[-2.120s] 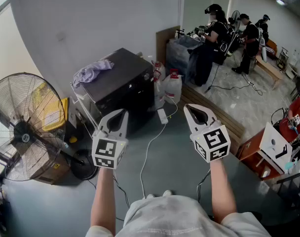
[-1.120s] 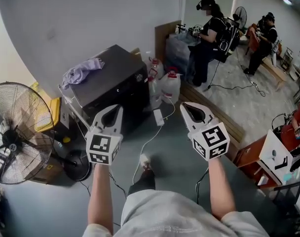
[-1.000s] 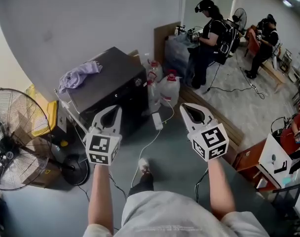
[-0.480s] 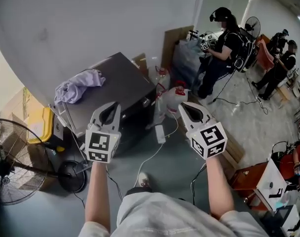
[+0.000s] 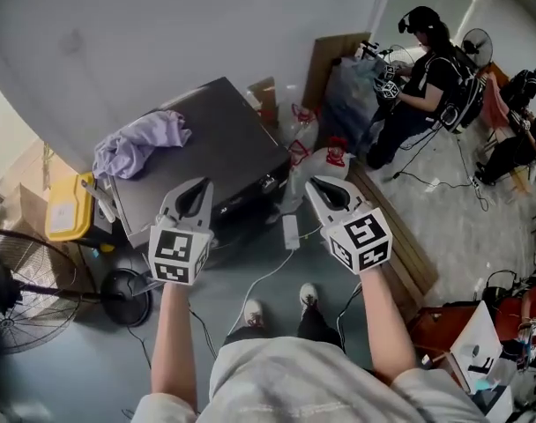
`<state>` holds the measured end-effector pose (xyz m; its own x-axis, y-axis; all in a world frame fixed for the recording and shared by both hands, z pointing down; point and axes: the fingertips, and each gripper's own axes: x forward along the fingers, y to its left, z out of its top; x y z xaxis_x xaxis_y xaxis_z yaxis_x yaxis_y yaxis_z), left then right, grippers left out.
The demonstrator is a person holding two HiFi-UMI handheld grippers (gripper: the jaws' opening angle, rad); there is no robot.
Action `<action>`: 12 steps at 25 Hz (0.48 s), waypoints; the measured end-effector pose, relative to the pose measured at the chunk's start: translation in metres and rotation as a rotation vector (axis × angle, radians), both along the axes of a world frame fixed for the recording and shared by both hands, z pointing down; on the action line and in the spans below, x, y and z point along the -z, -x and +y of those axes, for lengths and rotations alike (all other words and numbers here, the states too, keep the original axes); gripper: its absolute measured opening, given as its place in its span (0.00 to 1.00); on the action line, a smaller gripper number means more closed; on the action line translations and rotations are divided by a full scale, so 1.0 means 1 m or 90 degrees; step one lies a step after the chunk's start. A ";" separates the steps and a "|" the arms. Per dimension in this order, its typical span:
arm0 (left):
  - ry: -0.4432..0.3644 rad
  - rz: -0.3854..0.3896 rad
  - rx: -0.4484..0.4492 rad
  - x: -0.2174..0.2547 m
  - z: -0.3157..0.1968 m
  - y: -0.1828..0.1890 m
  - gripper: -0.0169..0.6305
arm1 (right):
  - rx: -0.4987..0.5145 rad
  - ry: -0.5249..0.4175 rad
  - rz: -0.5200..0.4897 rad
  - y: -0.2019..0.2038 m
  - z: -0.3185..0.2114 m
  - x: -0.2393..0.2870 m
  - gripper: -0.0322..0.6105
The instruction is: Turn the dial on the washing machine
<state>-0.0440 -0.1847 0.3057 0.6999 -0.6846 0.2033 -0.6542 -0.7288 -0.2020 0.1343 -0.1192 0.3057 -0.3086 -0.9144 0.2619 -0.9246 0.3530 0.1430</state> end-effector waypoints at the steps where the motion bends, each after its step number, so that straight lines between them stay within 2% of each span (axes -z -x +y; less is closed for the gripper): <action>1: 0.006 0.001 0.007 -0.005 -0.003 -0.003 0.05 | 0.009 0.007 0.002 -0.003 -0.008 -0.005 0.07; 4: 0.029 0.004 0.039 -0.017 -0.011 -0.006 0.05 | 0.035 0.032 -0.001 -0.009 -0.028 -0.023 0.10; 8: 0.051 -0.001 0.091 -0.031 -0.016 -0.003 0.05 | 0.086 0.082 -0.018 -0.011 -0.052 -0.056 0.20; 12: 0.080 -0.011 0.134 -0.054 -0.017 0.003 0.05 | 0.104 0.132 -0.027 -0.011 -0.074 -0.099 0.27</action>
<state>-0.0469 -0.2020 0.3595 0.5402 -0.7835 0.3073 -0.7914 -0.5971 -0.1311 0.1453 -0.1931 0.4046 -0.4630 -0.7795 0.4220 -0.8564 0.5162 0.0139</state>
